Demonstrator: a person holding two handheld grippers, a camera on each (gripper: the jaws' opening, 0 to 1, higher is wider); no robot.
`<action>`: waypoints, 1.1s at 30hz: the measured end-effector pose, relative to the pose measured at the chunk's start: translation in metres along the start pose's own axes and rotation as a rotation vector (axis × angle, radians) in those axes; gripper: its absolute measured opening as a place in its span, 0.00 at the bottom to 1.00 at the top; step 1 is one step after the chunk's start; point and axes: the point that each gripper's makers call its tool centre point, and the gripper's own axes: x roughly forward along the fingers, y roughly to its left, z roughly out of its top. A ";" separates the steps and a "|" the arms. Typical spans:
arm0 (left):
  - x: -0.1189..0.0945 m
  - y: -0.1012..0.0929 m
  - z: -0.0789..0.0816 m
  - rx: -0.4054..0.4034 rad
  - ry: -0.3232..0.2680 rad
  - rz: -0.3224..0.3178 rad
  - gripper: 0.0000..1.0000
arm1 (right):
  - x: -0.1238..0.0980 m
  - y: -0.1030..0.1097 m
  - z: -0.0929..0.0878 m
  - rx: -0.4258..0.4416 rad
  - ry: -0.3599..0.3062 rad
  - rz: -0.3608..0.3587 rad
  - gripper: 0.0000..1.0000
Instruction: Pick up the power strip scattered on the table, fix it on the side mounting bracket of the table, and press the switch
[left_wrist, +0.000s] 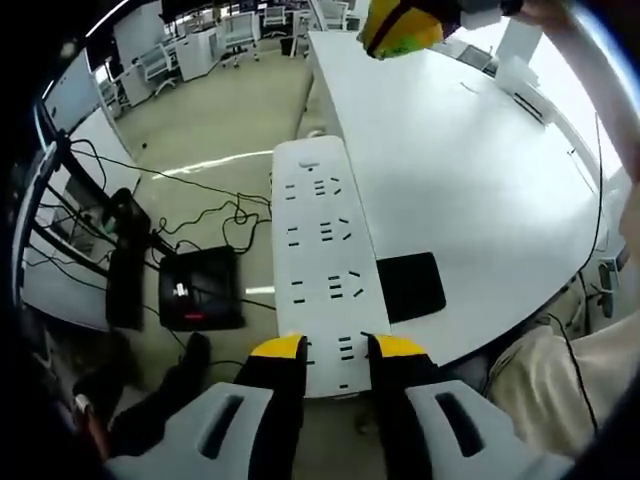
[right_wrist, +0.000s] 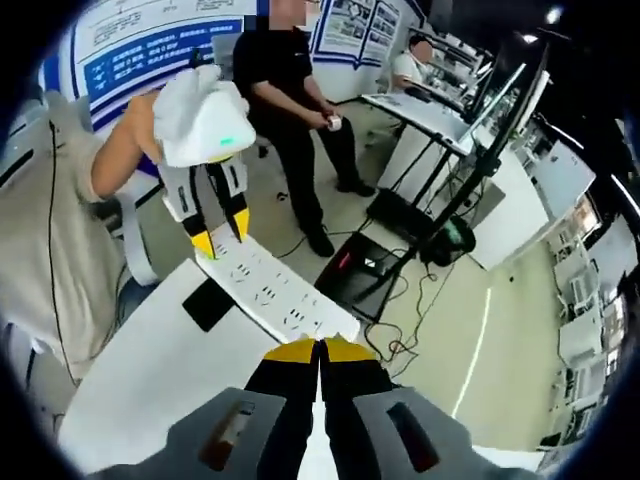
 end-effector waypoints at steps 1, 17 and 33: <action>0.000 0.000 0.000 0.001 0.002 0.000 0.30 | 0.004 0.001 -0.001 -0.012 0.016 0.016 0.00; 0.001 0.000 0.002 -0.003 -0.022 -0.009 0.28 | 0.062 0.000 -0.019 -0.260 0.214 0.175 0.00; 0.002 -0.001 0.001 0.009 -0.022 -0.011 0.28 | 0.079 0.010 -0.023 -0.341 0.272 0.258 0.00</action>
